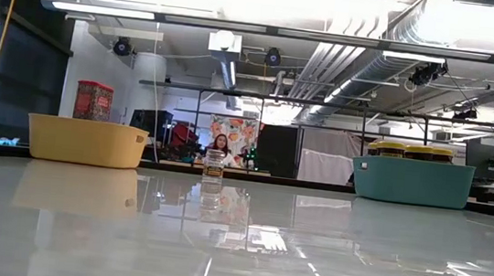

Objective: Sort spices by type
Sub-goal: Put the top right brown seasoning bottle into the orange bin, then put the right brown seasoning bottle into the orange bin

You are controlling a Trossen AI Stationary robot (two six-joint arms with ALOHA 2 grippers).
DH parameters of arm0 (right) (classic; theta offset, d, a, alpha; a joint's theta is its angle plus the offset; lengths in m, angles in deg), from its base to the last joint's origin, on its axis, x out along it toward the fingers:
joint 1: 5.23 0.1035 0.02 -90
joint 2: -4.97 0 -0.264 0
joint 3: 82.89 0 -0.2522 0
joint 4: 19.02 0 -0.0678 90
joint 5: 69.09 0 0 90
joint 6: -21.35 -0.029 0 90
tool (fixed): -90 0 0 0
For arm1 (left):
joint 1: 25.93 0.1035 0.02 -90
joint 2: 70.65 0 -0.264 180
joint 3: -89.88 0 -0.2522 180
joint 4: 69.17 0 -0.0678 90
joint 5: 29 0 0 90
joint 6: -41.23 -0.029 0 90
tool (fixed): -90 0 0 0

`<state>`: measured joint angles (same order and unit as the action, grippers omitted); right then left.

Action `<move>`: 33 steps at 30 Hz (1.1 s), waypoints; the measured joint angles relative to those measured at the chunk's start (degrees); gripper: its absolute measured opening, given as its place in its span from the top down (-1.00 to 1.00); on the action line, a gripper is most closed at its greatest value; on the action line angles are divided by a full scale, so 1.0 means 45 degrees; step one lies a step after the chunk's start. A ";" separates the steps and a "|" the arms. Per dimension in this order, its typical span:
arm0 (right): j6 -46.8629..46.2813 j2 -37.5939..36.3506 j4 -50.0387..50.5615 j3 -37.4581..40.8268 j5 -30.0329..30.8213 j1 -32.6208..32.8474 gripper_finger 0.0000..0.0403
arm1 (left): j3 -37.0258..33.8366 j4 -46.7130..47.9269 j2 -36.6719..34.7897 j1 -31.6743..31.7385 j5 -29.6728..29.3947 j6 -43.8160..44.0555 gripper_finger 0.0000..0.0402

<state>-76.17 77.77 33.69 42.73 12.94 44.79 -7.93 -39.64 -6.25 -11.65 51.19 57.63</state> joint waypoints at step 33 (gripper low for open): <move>0.0627 -0.1137 -0.0118 -0.0632 -0.0106 -0.0005 -0.07 | 0.0000 0.0003 0.0000 0.0000 0.0000 -0.0019 -0.50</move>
<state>-73.35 72.65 33.16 39.88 12.46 44.77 -7.93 -39.62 -6.25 -11.65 51.19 57.54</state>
